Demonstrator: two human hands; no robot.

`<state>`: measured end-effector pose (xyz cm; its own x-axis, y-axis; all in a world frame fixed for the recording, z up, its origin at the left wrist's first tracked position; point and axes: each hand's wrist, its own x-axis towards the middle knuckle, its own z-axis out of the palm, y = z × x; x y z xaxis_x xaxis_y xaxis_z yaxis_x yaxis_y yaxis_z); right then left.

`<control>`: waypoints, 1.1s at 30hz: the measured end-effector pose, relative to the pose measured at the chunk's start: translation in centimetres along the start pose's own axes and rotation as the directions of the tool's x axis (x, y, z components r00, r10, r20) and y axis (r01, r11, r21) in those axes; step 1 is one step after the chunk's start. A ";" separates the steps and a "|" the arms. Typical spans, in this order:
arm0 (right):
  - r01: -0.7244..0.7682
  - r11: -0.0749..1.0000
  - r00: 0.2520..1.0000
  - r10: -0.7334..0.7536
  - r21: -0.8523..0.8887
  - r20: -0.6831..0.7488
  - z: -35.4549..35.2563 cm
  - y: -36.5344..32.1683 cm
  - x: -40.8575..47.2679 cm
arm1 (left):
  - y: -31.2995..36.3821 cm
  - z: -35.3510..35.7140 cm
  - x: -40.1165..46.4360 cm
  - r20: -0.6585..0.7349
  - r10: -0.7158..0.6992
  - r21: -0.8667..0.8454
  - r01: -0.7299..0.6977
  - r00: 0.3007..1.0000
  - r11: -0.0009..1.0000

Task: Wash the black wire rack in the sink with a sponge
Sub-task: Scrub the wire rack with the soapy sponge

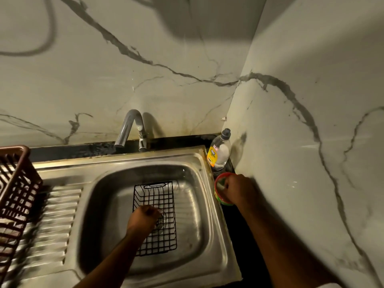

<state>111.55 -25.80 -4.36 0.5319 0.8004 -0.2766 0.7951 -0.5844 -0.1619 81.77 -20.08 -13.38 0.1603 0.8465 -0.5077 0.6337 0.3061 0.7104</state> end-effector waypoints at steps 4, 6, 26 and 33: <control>-0.030 0.999 0.999 0.031 0.020 -0.022 -0.5 0.4 0.3 | 0.0 0.3 0.0 -0.018 -0.006 0.019 0.006 1.000 1.000; -0.042 0.998 0.998 0.044 0.050 -0.051 -0.9 0.4 0.3 | -0.2 0.5 0.1 -0.026 -0.012 0.033 0.013 1.000 0.999; -0.072 0.904 0.942 0.201 0.422 -0.269 -1.5 0.8 -2.6 | -2.2 1.3 1.8 -0.235 0.050 0.481 0.071 0.971 0.874; -0.084 0.979 0.988 0.106 0.185 -0.113 0.0 0.3 -1.2 | -3.2 1.4 3.1 -0.174 0.050 0.493 0.043 0.984 0.869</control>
<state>111.17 -26.98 -4.13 0.6429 0.7436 -0.1834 0.6797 -0.6643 -0.3108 81.28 -19.10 -17.94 0.0581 0.9235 -0.3792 0.9308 0.0871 0.3549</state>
